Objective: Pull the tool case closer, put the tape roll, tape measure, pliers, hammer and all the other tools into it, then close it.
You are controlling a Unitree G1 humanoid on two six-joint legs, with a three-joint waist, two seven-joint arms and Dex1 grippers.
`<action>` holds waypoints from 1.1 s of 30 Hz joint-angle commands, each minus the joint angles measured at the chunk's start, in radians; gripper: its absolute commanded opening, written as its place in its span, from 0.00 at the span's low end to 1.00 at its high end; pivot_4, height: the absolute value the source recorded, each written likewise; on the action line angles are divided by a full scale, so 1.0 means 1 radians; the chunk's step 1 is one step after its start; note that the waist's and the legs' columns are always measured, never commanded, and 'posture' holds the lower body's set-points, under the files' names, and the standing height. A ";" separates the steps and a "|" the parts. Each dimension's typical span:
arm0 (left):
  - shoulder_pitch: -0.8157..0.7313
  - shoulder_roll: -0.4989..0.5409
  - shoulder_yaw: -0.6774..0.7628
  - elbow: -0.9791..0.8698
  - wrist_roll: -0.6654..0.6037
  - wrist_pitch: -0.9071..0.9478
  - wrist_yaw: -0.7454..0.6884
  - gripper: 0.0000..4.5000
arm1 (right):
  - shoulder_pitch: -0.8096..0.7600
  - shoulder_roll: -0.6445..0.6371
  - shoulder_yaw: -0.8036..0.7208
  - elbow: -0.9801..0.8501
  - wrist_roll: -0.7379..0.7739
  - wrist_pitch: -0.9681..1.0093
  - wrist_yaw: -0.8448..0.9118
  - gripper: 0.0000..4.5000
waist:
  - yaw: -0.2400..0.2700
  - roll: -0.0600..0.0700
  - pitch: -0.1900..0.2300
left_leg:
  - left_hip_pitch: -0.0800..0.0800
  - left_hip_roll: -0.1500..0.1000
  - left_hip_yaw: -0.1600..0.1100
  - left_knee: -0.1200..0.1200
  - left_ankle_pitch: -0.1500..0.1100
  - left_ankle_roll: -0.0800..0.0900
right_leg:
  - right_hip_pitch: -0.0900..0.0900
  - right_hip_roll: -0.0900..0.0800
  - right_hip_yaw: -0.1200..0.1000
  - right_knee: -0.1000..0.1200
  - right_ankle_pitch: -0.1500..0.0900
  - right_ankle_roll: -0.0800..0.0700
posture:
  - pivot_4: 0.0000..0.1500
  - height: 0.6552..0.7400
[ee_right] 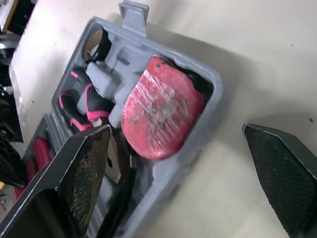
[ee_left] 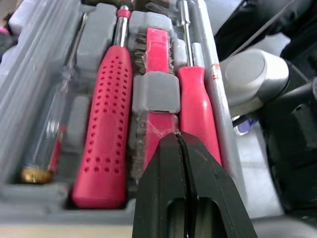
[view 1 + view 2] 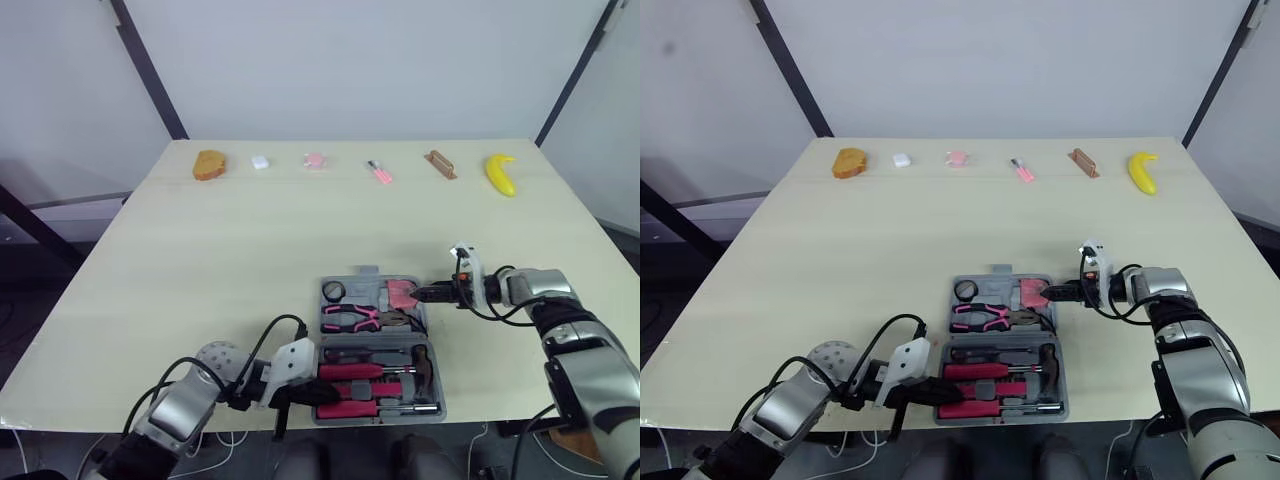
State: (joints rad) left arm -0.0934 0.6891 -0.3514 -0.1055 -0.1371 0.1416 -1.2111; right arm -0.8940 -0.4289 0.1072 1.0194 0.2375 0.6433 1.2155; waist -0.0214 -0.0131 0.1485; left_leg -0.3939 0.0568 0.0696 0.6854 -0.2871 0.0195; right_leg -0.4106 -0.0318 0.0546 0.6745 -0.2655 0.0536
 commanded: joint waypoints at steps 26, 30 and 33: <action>0.103 0.007 -0.012 0.021 0.011 -0.019 0.050 0.00 | 0.025 0.037 -0.087 -0.166 0.118 0.045 0.395 1.00 | -0.018 0.005 -0.003 | 0.000 0.000 0.000 -0.002 0.000 0.000 | 0.000 0.000 0.000 0.000 0.000 0.000 | 1.00 1.00; 0.103 0.003 -0.006 0.020 0.006 -0.032 0.060 0.00 | 0.119 -0.034 -0.006 -0.408 0.230 0.168 0.399 1.00 | -0.014 0.005 -0.003 | -0.001 0.000 -0.001 -0.002 0.000 0.000 | 0.000 -0.001 -0.001 -0.001 0.000 0.000 | 1.00 1.00; 0.112 0.000 0.019 0.013 -0.018 -0.037 0.069 0.00 | 0.176 -0.075 0.011 -0.530 0.276 0.214 0.399 1.00 | -0.013 0.005 -0.003 | -0.001 0.000 -0.001 -0.002 0.000 0.000 | 0.000 -0.001 -0.001 -0.001 0.000 0.000 | 1.00 1.00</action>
State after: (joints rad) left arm -0.0128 0.6794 -0.3268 -0.1187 -0.1661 0.0857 -1.1471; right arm -0.7291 -0.4811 0.1140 0.5785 0.4663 0.8261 1.5932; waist -0.0349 -0.0077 0.1458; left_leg -0.3949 0.0569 0.0682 0.6837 -0.2873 0.0196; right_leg -0.4107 -0.0327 0.0535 0.6731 -0.2656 0.0536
